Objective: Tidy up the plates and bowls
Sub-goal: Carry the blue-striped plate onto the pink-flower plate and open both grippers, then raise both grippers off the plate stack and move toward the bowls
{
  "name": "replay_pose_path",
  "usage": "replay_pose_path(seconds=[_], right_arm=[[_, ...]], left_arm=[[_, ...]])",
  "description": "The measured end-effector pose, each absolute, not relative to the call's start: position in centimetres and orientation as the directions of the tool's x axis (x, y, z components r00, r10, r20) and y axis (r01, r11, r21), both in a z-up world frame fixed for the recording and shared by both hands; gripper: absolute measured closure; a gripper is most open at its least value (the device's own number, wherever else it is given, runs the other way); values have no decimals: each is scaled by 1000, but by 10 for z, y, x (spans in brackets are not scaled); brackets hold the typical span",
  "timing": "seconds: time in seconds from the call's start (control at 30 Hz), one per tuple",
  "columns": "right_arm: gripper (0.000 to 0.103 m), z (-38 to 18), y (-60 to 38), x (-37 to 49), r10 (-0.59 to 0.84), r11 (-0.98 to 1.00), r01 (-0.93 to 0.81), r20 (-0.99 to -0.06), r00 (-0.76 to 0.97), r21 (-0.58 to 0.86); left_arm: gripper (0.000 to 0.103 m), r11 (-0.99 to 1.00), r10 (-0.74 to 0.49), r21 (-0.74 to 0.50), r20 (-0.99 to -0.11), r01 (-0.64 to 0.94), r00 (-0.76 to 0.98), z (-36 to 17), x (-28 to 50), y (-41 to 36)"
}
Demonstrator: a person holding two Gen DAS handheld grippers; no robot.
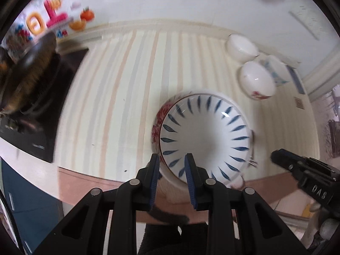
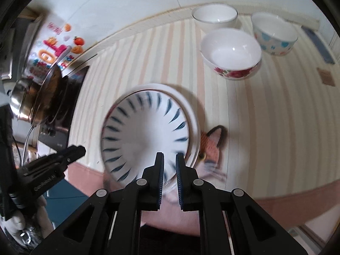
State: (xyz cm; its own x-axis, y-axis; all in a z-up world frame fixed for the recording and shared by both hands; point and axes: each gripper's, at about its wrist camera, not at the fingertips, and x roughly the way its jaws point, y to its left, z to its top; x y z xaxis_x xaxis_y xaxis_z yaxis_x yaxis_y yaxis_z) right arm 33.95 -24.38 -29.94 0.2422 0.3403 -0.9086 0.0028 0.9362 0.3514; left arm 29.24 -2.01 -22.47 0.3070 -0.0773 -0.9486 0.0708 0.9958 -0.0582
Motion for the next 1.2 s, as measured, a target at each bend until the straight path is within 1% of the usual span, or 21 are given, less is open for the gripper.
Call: replay_pose_path(seconds=[0.03, 0.07, 0.1, 0.13, 0.17, 0.23, 0.3, 0.33, 0.4, 0.43, 0.6, 0.83, 1.0, 1.2], right_arm=[[64, -289, -241, 332, 339, 937, 0, -908, 246, 349], [57, -277, -239, 324, 342, 936, -2, -905, 255, 353], [47, -263, -236, 315, 345, 934, -8, -898, 274, 356], [44, -249, -233, 307, 341, 936, -16, -893, 292, 352], [44, -237, -231, 301, 332, 939, -22, -892, 308, 342], [41, -217, -227, 288, 312, 946, -24, -888, 337, 323], [38, -197, -225, 273, 301, 948, -16, -883, 361, 317], [37, -189, -223, 268, 298, 949, -13, -880, 369, 316], [35, -174, -221, 256, 282, 952, -2, -878, 388, 305], [31, -167, -219, 251, 271, 955, 3, -877, 396, 296], [27, -145, -212, 230, 266, 954, 20, -878, 397, 298], [26, -132, -208, 224, 272, 955, 2, -877, 395, 297], [25, -141, -221, 242, 304, 944, 5, -875, 377, 330], [25, -174, -267, 295, 350, 922, 43, -876, 332, 385]], left_arm=[[80, 994, -96, -71, -941, 86, 325, -211, 285, -21], [77, 992, -110, -83, -934, 93, 339, -202, 281, -21], [75, 991, -119, -88, -926, 100, 358, -189, 273, -20], [75, 990, -128, -94, -921, 109, 369, -182, 274, -19], [74, 988, -134, -97, -915, 117, 381, -174, 270, -18], [70, 988, -133, -87, -902, 130, 410, -156, 259, -16], [63, 985, -141, -84, -893, 148, 428, -142, 251, -14], [56, 984, -143, -83, -891, 155, 431, -137, 248, -12], [29, 981, -161, -95, -886, 169, 435, -130, 241, -9], [27, 979, -173, -105, -885, 176, 432, -126, 237, -7], [27, 970, -204, -130, -893, 204, 401, -121, 223, -4], [27, 969, -203, -127, -898, 212, 390, -122, 221, -7], [27, 976, -186, -123, -902, 179, 390, -127, 235, -14], [27, 988, -127, -84, -914, 127, 386, -145, 279, -41]])
